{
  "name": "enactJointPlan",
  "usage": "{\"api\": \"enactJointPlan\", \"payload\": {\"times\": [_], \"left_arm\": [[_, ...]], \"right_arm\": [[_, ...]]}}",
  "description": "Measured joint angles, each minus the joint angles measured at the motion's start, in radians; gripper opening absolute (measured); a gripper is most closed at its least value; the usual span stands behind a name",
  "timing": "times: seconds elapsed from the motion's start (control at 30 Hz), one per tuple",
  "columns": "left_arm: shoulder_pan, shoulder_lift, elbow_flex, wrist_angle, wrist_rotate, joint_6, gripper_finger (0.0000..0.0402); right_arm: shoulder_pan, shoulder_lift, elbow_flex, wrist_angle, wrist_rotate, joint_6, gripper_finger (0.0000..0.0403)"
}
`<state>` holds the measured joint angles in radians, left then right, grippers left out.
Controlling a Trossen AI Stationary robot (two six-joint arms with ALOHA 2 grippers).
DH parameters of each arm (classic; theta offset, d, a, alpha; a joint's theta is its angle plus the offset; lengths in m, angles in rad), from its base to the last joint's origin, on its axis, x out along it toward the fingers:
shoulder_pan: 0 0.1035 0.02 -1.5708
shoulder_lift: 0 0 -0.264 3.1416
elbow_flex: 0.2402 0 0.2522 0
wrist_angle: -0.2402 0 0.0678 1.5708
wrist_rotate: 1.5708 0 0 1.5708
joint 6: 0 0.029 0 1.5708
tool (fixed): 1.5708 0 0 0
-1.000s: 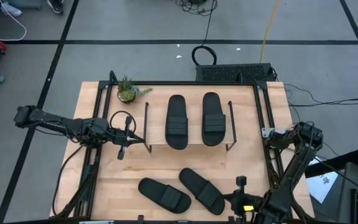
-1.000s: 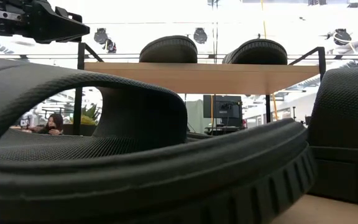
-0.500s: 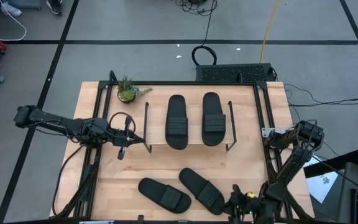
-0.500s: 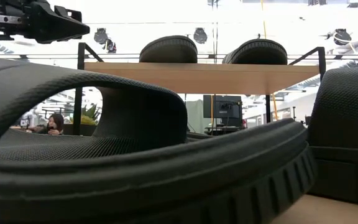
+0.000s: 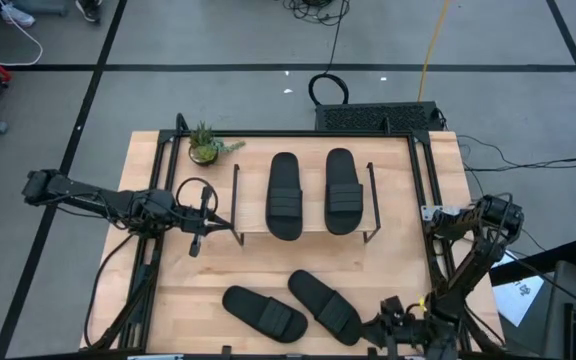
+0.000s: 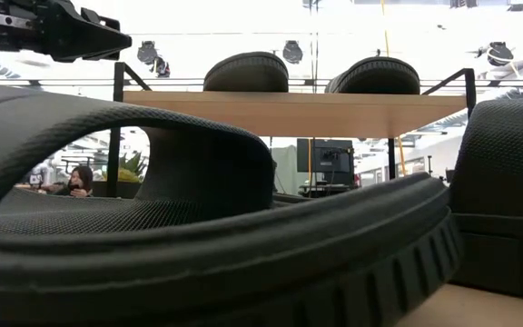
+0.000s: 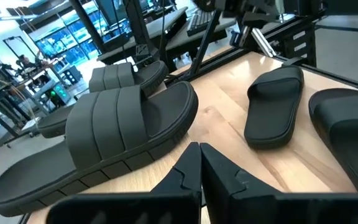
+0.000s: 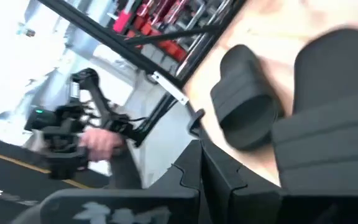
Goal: Pick and place slides into the shelf
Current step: Put the black slipper under the shelf
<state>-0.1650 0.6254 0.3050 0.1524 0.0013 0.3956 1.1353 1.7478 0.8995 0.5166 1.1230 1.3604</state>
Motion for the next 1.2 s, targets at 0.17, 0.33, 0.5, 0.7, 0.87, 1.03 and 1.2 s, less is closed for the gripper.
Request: {"api": "enactJointPlan", "payload": {"times": [0.17, 0.33, 0.5, 0.7, 0.87, 1.03, 1.2], "left_arm": [[0.000, 0.000, 0.000, 0.000, 0.000, -0.001, 0.0007], [0.000, 0.000, 0.000, 0.007, 0.000, 0.035, 0.0007], [0.000, 0.000, 0.000, 0.020, 0.000, 0.036, 0.0003], [0.000, 0.001, 0.000, 0.029, 0.000, 0.027, 0.0010], [0.000, 0.001, 0.000, 0.029, -0.001, 0.012, 0.0002], [0.000, 0.001, 0.000, 0.031, -0.002, 0.009, 0.0011], [0.000, 0.001, 0.000, 0.037, -0.028, 0.008, 0.0005]], "right_arm": [[-0.002, 0.046, 0.177, -0.325, 0.019, 0.108, 0.0000], [-0.010, 0.154, 0.363, -0.528, -0.013, -0.266, 0.0000], [-0.023, 0.216, 0.426, -0.637, -0.003, -0.579, 0.0000], [-0.030, 0.236, 0.425, -0.793, -0.133, -0.619, 0.0000], [-0.038, 0.215, 0.426, -0.875, -0.199, -0.725, 0.0000], [-0.065, 0.213, 0.426, -0.976, -0.443, -0.768, 0.0000], [-0.077, 0.180, 0.426, -1.020, -0.492, -0.743, 0.0022]]}}
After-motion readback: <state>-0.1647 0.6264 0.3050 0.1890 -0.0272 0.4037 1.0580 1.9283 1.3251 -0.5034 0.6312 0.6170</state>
